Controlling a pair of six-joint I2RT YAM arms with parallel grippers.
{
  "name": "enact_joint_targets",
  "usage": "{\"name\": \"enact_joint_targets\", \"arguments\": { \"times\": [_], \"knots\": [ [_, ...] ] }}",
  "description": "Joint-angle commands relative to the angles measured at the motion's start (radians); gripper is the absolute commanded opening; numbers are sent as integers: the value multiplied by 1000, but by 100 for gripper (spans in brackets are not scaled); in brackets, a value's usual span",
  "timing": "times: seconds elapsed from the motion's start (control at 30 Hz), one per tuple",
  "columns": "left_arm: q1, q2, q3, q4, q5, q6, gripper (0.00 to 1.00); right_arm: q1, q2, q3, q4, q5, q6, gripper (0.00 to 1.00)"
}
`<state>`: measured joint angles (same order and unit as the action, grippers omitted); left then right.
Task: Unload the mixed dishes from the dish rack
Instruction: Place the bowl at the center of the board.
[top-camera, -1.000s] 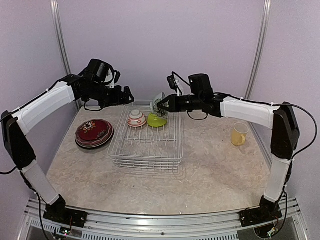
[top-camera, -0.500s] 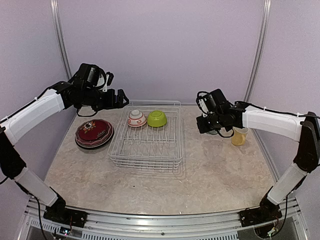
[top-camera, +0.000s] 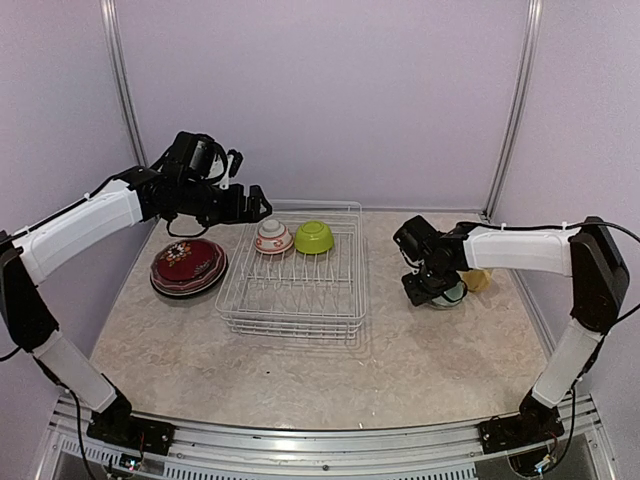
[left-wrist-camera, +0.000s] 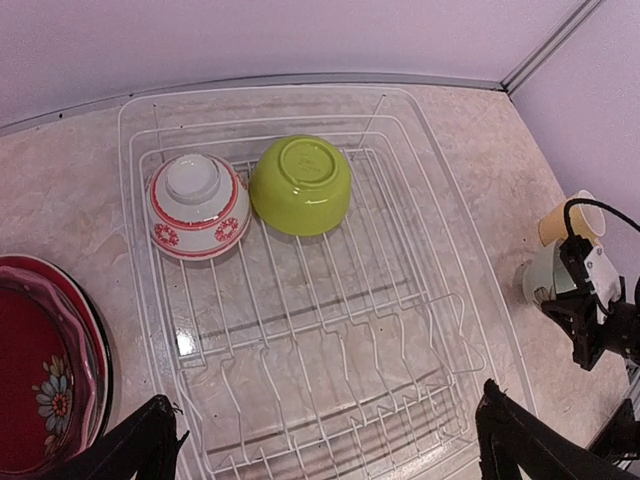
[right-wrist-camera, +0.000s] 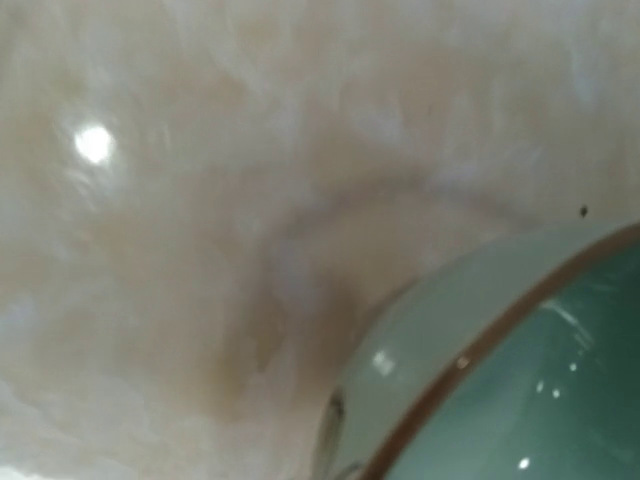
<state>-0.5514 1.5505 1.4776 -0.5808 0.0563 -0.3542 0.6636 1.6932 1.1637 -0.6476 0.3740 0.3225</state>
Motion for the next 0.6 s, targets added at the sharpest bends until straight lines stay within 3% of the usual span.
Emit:
{"name": "enact_joint_targets", "arguments": {
  "times": [0.0,0.33,0.57],
  "knots": [
    [-12,23,16,7,2,15,99,-1,38,9,-45,64,12,0],
    [-28,53,38,-4,1,33,99,-18,131,45,-138,121,25,0],
    [-51,119,80,-48,-40,92,99,-23,122,36,-111,102,22,22]
  ]
}}
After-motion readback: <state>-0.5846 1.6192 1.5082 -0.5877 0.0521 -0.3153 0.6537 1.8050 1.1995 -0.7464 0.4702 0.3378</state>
